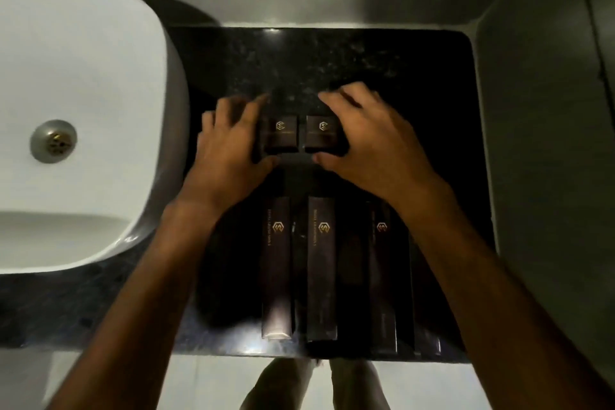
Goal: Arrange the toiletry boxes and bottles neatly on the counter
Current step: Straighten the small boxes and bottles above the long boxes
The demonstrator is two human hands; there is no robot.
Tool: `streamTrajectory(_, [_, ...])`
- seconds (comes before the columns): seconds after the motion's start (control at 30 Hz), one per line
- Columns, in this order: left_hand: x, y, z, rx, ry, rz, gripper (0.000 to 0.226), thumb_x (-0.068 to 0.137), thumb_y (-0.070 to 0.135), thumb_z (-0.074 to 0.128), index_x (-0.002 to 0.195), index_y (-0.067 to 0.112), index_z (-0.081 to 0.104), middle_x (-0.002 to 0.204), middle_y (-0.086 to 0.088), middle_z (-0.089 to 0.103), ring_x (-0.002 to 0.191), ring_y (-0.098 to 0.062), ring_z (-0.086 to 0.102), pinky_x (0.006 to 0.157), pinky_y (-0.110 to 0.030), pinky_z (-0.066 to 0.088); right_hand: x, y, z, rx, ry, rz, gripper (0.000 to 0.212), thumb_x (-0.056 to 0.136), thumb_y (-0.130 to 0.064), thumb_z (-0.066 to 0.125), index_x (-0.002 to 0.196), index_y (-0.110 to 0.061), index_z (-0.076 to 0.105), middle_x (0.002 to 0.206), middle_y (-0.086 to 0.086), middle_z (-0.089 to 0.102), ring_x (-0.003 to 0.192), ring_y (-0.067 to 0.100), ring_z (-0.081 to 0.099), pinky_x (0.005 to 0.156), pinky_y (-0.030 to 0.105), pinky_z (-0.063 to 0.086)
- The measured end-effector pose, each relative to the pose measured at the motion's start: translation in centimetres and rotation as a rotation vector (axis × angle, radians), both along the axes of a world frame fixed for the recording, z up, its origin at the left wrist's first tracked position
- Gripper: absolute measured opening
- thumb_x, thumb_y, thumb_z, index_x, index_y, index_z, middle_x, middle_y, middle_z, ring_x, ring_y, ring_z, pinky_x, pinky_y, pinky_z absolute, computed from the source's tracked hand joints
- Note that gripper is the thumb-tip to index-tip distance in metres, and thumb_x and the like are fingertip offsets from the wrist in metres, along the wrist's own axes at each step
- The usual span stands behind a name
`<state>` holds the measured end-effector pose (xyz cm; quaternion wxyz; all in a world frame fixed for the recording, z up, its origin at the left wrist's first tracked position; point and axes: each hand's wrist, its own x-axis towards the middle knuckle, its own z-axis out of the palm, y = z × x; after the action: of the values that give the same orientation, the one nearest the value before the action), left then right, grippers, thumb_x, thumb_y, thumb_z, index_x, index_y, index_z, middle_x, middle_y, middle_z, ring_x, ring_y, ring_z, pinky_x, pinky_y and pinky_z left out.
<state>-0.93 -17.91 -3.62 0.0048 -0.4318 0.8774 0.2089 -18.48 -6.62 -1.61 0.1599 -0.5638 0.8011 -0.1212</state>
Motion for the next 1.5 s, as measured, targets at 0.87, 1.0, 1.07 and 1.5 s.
streamTrajectory(0.87, [1.2,-1.1,-3.5,-0.007,0.084,-0.153,0.071,0.070,0.023,0.083,0.133,0.020,0.052,0.127,-0.005,0.046,0.116,-0.024,0.041,0.095,-0.027,0.037,-0.4,-0.6,-3.6,0.101,-0.008,0.079,0.067,0.075,-0.031,0.085,0.135,-0.021,0.057,0.132,-0.002,0.053,0.120,0.018,0.055,0.099,0.033,0.048])
streamTrajectory(1.0, [1.3,-1.1,-3.5,-0.009,0.076,-0.160,0.071,0.071,0.023,0.082,0.134,0.020,0.051,0.127,-0.005,0.046,0.116,-0.025,0.042,0.096,-0.029,0.039,-0.5,-0.6,-3.9,0.103,-0.017,0.074,0.067,0.074,-0.031,0.086,0.134,-0.021,0.058,0.132,-0.003,0.052,0.119,0.018,0.056,0.096,0.029,0.045])
streamTrajectory(1.07, [1.3,-1.1,-3.4,-0.004,0.075,-0.163,0.072,0.071,0.023,0.082,0.135,0.020,0.049,0.128,-0.006,0.045,0.117,-0.025,0.041,0.097,-0.031,0.041,-0.5,-0.6,-4.0,0.096,-0.028,0.071,0.067,0.074,-0.031,0.086,0.134,-0.021,0.058,0.133,-0.003,0.052,0.119,0.018,0.056,0.096,0.029,0.045])
streamTrajectory(1.5, [-0.2,3.4,0.8,-0.061,0.340,0.000,0.069,0.076,0.030,0.079,0.137,0.018,0.051,0.126,-0.006,0.048,0.114,-0.014,0.051,0.103,-0.021,0.041,-5.6,8.0,2.4,-0.344,-0.009,-0.349,0.070,0.079,-0.046,0.077,0.142,-0.032,0.051,0.133,-0.003,0.057,0.116,0.005,0.055,0.093,0.000,0.037])
